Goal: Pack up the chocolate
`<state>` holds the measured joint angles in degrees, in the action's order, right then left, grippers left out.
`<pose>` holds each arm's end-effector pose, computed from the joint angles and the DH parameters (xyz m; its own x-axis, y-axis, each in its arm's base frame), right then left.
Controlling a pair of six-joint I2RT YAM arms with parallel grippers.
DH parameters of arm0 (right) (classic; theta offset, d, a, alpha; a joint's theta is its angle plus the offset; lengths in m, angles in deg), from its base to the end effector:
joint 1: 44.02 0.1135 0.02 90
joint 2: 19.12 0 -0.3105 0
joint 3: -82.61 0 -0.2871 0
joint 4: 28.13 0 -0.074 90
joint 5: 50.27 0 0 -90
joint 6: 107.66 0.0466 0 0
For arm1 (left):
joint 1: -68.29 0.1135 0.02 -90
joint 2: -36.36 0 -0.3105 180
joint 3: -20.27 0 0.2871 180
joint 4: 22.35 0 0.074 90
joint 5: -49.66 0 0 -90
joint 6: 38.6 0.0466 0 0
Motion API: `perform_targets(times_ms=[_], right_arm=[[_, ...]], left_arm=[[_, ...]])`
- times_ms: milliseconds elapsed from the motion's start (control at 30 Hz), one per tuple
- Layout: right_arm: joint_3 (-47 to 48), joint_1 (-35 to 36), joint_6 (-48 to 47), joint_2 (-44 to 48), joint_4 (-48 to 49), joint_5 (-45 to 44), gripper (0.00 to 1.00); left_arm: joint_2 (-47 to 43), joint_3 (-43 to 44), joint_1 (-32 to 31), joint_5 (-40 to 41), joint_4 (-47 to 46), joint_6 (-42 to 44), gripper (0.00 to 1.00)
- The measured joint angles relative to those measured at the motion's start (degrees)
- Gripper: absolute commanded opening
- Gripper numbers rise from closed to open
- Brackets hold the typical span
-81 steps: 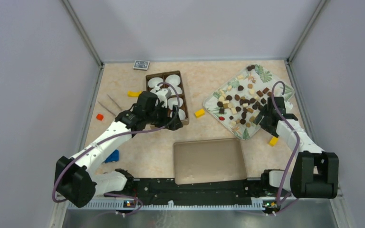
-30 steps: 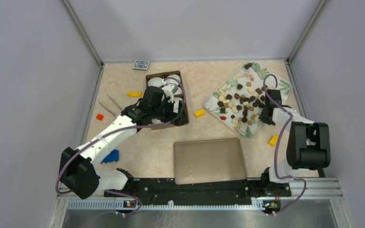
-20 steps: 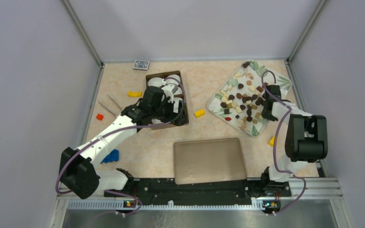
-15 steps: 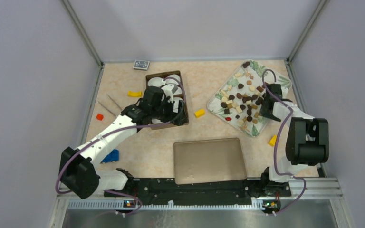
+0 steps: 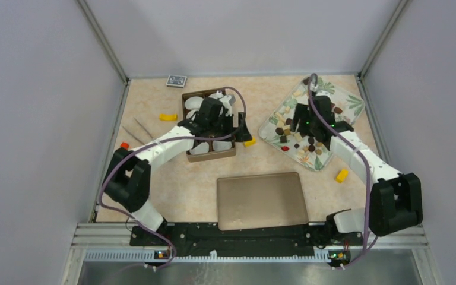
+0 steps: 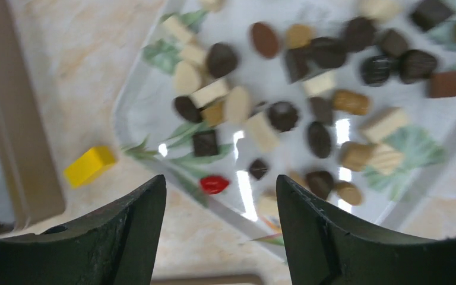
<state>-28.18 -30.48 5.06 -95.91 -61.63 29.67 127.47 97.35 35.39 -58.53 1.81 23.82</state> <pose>0.3169 0.0679 0.2991 -0.6289 0.2397 -0.7396 0.1522 0.9708 0.1853 0.3259 -0.2281 0.2812 -0.7944 -0.0099 -0.6073 0.3996 0.7444 -0.5350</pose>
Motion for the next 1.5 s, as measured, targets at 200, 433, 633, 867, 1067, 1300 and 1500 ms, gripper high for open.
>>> perform_targets(times_ms=[200, 433, 633, 867, 1067, 1300, 1500], right_arm=[[0.0, 9.4, 2.0, -5.8, 1.0, 5.8, 0.64], [2.2, 10.3, 5.2, -12.3, 2.1, 7.5, 0.56], [17.9, 12.5, 7.6, -27.0, -0.7, 1.4, 0.57], [31.8, 16.7, 9.7, -40.7, -5.4, -5.6, 0.51], [34.0, 19.8, 9.9, -44.9, -8.3, -9.7, 0.31], [27.6, 20.6, 11.1, -41.3, -6.4, -12.7, 0.22], [18.0, 20.6, 11.6, -34.4, -6.6, -12.8, 0.18]], left_arm=[[9.9, 7.7, -0.1, -1.0, -2.1, -2.9, 0.99], [15.4, 16.3, -0.1, -0.6, 0.7, -4.1, 0.99], [9.4, 18.3, 0.1, 5.0, 9.2, -4.0, 0.99], [-6.5, 15.5, 2.3, 12.1, 12.6, -4.0, 0.99], [-11.8, 11.6, 4.5, 15.2, 12.9, -3.8, 0.99], [-11.7, 9.0, 4.9, 15.7, 15.2, -3.5, 0.99], [-11.4, 8.4, 4.9, 15.6, 15.3, -2.9, 0.99]])
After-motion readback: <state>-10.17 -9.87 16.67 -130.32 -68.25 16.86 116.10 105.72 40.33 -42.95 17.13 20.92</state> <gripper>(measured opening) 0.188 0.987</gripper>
